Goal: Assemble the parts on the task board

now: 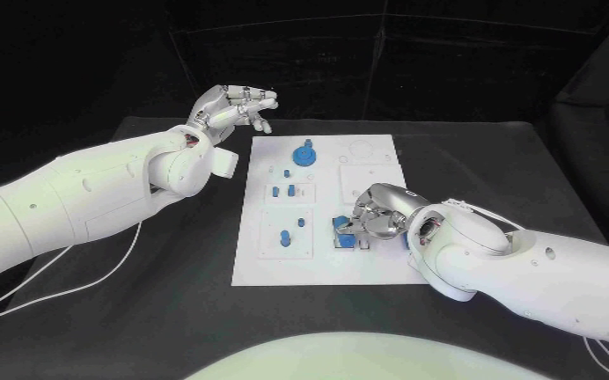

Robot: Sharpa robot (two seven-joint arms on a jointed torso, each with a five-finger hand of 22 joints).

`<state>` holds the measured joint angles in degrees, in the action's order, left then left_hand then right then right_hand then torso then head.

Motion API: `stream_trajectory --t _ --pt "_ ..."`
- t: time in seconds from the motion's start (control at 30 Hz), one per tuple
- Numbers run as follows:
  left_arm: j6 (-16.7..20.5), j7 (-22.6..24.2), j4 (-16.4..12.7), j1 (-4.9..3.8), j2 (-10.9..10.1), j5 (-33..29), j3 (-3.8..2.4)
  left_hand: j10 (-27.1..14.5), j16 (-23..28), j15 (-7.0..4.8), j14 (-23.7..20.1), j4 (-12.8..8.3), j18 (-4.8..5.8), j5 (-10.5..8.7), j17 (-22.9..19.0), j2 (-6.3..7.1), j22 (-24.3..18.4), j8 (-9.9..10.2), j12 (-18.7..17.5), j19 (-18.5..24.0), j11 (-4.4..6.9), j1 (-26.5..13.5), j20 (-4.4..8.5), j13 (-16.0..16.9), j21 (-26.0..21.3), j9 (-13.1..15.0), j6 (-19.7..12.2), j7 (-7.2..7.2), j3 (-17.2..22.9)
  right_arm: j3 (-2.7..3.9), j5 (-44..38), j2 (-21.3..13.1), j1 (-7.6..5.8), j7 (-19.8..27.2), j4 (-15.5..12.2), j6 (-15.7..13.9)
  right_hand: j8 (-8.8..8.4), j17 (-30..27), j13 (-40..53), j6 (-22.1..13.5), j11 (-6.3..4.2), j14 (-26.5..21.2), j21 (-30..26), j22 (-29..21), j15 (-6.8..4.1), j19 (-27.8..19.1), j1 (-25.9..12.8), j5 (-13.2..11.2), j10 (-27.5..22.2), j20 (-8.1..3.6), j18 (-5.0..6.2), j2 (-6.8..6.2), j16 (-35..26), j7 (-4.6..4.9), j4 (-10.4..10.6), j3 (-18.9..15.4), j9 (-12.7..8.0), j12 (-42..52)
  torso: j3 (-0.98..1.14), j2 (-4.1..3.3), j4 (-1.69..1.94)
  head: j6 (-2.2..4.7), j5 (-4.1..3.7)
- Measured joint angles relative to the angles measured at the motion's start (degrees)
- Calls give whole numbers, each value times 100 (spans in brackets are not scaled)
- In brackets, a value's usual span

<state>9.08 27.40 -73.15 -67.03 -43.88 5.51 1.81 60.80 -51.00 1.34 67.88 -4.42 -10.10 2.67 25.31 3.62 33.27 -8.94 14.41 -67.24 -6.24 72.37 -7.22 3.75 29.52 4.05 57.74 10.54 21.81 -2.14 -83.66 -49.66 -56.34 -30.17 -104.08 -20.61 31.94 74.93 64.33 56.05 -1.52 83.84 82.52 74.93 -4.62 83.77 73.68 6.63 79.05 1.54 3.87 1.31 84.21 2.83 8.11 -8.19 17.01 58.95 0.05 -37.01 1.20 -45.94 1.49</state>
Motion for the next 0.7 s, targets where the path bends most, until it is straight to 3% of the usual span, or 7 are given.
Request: stream_trajectory --t 0.03,0.2,0.7 --pt "0 0 0 0 -1 0 0 0 0 0 0 0 0 0 0 0 0 0 0 0 0 0 0 0 0 0 0 0 0 0 6 2 1 16 2 -6 0 0 5 11 21 0 0 0 0 0 7 0 21 0 -79 7 16 -9 -5 5 1 0 0 0 -3 3 2" --pt "0 -2 -1 0 -1 0 0 0 0 0 0 0 0 0 0 0 1 0 0 0 0 0 0 0 0 0 0 0 0 -9 65 2 7 112 5 -46 -37 0 15 29 19 0 19 0 0 0 -49 25 19 0 -81 116 25 9 65 -95 -9 0 0 0 -6 7 5" --pt "0 -9 -7 1 -10 0 0 0 0 0 0 0 0 0 1 0 1 0 0 0 0 0 0 0 0 0 0 0 0 -10 212 -171 11 410 -100 -188 -38 -1 30 29 -2 0 22 -1 0 0 -177 58 39 0 -80 81 25 9 122 -184 -17 0 2 5 -7 26 -11"
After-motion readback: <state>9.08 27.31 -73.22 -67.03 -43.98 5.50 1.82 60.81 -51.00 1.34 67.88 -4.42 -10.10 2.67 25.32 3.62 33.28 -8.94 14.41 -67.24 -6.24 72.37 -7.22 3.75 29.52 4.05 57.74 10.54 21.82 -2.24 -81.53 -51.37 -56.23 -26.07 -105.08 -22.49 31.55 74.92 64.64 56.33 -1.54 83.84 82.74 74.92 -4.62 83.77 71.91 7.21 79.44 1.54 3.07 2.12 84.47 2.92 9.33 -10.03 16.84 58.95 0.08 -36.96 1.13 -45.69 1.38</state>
